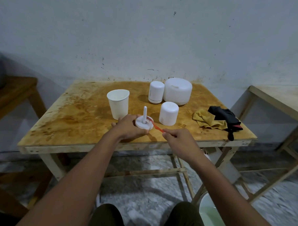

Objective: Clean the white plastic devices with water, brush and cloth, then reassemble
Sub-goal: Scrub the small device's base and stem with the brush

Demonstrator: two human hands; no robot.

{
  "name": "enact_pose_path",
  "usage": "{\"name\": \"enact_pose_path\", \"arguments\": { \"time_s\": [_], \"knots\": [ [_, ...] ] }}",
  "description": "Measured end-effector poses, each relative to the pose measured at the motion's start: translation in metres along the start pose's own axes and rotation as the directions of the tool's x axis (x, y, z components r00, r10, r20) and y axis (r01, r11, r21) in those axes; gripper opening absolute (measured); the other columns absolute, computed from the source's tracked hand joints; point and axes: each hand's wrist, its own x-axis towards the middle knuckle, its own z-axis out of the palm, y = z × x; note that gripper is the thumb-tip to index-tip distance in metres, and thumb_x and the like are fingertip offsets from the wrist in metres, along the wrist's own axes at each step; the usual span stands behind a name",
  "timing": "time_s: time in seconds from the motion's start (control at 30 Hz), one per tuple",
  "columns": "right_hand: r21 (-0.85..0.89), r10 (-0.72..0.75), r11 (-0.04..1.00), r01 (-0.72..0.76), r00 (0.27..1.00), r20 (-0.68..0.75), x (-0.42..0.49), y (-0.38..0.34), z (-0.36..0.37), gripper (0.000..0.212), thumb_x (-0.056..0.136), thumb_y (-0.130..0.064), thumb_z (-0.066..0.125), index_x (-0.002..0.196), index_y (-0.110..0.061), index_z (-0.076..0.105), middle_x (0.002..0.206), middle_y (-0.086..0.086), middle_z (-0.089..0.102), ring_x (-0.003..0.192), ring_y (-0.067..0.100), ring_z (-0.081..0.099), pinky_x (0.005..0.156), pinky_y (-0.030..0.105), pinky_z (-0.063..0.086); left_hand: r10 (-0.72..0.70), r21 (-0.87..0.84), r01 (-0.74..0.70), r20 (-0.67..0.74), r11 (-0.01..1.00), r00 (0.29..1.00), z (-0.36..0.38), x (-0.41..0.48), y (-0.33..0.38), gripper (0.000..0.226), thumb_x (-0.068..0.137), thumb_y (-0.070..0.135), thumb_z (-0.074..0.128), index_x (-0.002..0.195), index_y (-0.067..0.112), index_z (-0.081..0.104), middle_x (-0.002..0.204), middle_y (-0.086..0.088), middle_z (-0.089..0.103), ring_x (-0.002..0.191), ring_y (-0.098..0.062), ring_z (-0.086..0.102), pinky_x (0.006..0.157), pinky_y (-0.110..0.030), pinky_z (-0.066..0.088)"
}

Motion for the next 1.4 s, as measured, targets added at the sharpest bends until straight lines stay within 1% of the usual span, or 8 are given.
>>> {"name": "enact_pose_path", "arguments": {
  "time_s": [0.13,0.33,0.5,0.63,0.87,1.0,1.23,1.4],
  "knots": [
    [0.248,0.013,0.969,0.006,0.997,-0.076,-0.005,0.005,0.019,0.030,0.100,-0.023,0.052,0.128,-0.023,0.064,0.055,-0.007,0.044,0.045,0.001,0.036,0.045,0.015,0.031,0.004,0.013,-0.005,0.025,1.000,1.000,-0.001,0.006,-0.002,0.082,0.076,0.060,0.070,0.147,0.033,0.039,0.148,0.004,0.045,0.140,-0.030,0.033,0.112,-0.055,0.018],
    [0.276,0.018,0.961,0.011,0.995,-0.101,-0.016,0.017,0.038,0.036,0.102,-0.022,0.049,0.137,-0.019,0.055,0.040,-0.015,0.032,0.039,0.003,0.029,0.041,0.013,0.025,-0.003,0.004,0.002,0.070,1.000,0.998,-0.002,0.009,-0.002,0.096,0.057,0.069,0.065,0.145,0.036,0.041,0.144,0.003,0.048,0.135,-0.029,0.038,0.113,-0.057,0.024],
    [0.282,-0.041,0.956,0.079,0.990,-0.139,-0.020,0.016,0.044,0.035,0.103,-0.023,0.048,0.137,-0.023,0.053,0.039,-0.019,0.040,0.040,0.002,0.036,0.043,0.012,0.027,0.007,0.086,-0.007,-0.003,0.996,1.000,0.001,0.007,0.008,0.082,0.075,0.068,0.067,0.143,0.027,0.045,0.145,-0.001,0.048,0.136,-0.031,0.037,0.111,-0.053,0.024],
    [0.305,-0.020,0.950,0.066,0.988,-0.153,-0.022,0.019,0.048,0.037,0.103,-0.024,0.048,0.139,-0.021,0.052,0.039,-0.022,0.042,0.040,0.001,0.039,0.043,0.012,0.028,-0.008,0.020,0.010,-0.083,1.000,0.996,0.006,0.009,0.006,0.079,0.066,0.071,0.073,0.130,0.032,0.048,0.137,0.004,0.054,0.126,-0.024,0.044,0.103,-0.046,0.030],
    [0.301,-0.110,0.937,0.175,0.969,-0.220,-0.033,0.016,0.056,0.036,0.102,-0.024,0.048,0.138,-0.027,0.052,0.065,-0.003,0.062,0.053,0.006,0.052,0.047,0.020,0.038,-0.020,-0.002,0.020,-0.110,1.000,0.994,0.005,0.008,0.008,0.074,0.065,0.061,0.080,0.126,0.028,0.053,0.132,0.004,0.056,0.121,-0.021,0.045,0.094,-0.040,0.027],
    [0.320,-0.145,0.919,0.231,0.951,-0.271,-0.034,0.015,0.060,0.036,0.102,-0.024,0.050,0.137,-0.029,0.051,0.049,-0.013,0.045,0.046,0.002,0.041,0.043,0.013,0.029,-0.028,-0.010,0.027,-0.113,1.000,0.993,0.004,0.005,0.010,0.067,0.065,0.060,0.080,0.117,0.029,0.054,0.125,0.006,0.058,0.113,-0.019,0.045,0.090,-0.038,0.027],
    [0.208,-0.206,0.939,0.274,0.933,-0.296,-0.028,0.017,0.065,0.038,0.101,-0.021,0.051,0.139,-0.024,0.051,0.054,-0.012,0.044,0.051,0.003,0.042,0.046,0.015,0.031,-0.051,-0.038,0.045,-0.153,0.998,0.987,0.006,0.003,0.011,0.064,0.065,0.058,0.081,0.114,0.028,0.053,0.123,0.006,0.058,0.117,-0.021,0.045,0.090,-0.037,0.026],
    [-0.206,-0.400,0.913,0.353,0.872,-0.281,-0.025,0.021,0.061,0.045,0.098,-0.012,0.057,0.142,-0.020,0.050,0.069,-0.008,0.038,0.059,0.005,0.038,0.049,0.015,0.030,-0.084,-0.060,0.075,-0.162,0.995,0.983,0.007,0.001,0.013,0.061,0.063,0.060,0.082,0.106,0.030,0.051,0.111,0.009,0.056,0.106,-0.018,0.040,0.087,-0.038,0.026]
  ]
}}
